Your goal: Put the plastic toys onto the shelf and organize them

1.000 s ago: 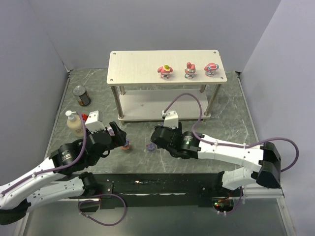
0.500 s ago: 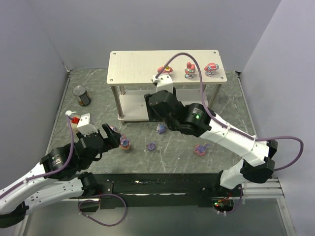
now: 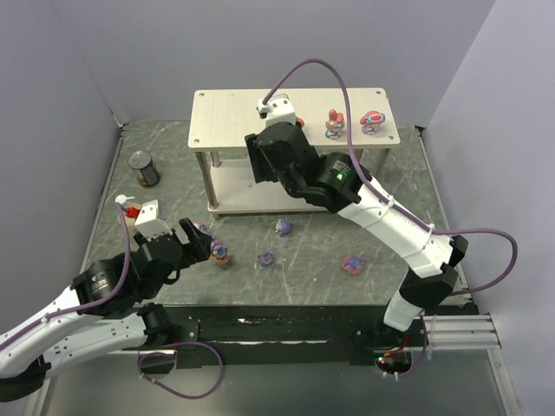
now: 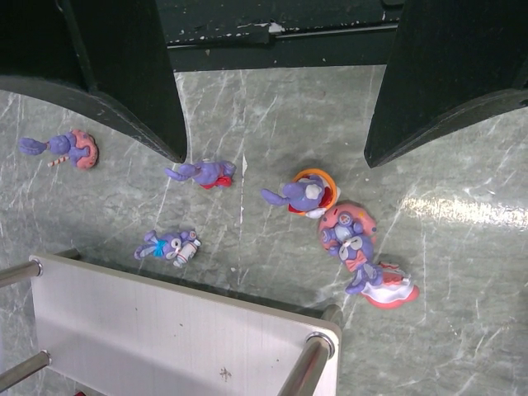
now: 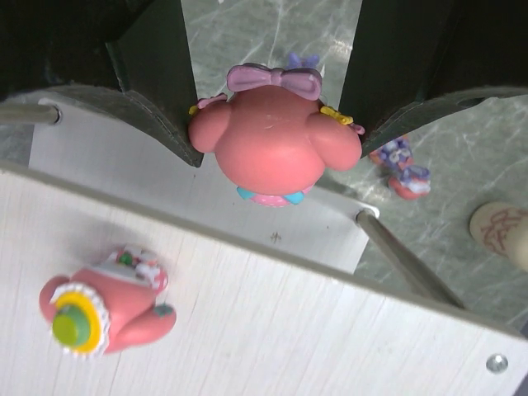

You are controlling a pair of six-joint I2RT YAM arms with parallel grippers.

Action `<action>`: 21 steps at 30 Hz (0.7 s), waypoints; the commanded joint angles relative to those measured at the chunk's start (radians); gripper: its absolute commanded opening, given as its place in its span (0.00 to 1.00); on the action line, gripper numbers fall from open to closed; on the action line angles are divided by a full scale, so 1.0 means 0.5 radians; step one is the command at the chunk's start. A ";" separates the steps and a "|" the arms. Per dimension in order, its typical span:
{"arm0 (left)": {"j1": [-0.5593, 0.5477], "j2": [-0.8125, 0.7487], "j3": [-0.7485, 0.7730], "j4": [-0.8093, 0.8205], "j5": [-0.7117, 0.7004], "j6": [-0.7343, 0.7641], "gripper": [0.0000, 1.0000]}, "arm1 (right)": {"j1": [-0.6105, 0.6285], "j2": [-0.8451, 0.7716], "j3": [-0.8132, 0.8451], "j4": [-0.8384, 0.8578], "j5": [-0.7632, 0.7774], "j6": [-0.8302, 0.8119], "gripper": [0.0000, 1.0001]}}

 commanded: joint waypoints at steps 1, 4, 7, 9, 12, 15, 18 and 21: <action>0.012 0.000 0.019 0.007 -0.049 -0.030 0.95 | -0.037 0.070 0.168 0.061 -0.031 -0.088 0.40; 0.009 0.000 0.019 0.010 -0.049 -0.030 0.96 | -0.049 0.146 0.232 0.082 -0.049 -0.110 0.41; 0.012 0.000 0.019 0.010 -0.049 -0.033 0.95 | -0.071 0.220 0.321 0.076 -0.046 -0.125 0.41; 0.012 -0.006 0.016 0.007 -0.046 -0.030 0.95 | -0.080 0.248 0.352 0.091 -0.037 -0.128 0.41; 0.012 -0.019 0.013 0.010 -0.046 -0.033 0.95 | -0.089 0.279 0.392 0.122 -0.019 -0.137 0.41; 0.009 -0.031 0.010 0.016 -0.043 -0.030 0.96 | -0.108 0.306 0.419 0.137 -0.022 -0.146 0.41; 0.012 -0.031 0.010 0.013 -0.043 -0.030 0.96 | -0.129 0.367 0.465 0.128 -0.019 -0.150 0.42; 0.012 -0.028 0.010 0.016 -0.043 -0.030 0.96 | -0.138 0.404 0.484 0.134 -0.028 -0.165 0.42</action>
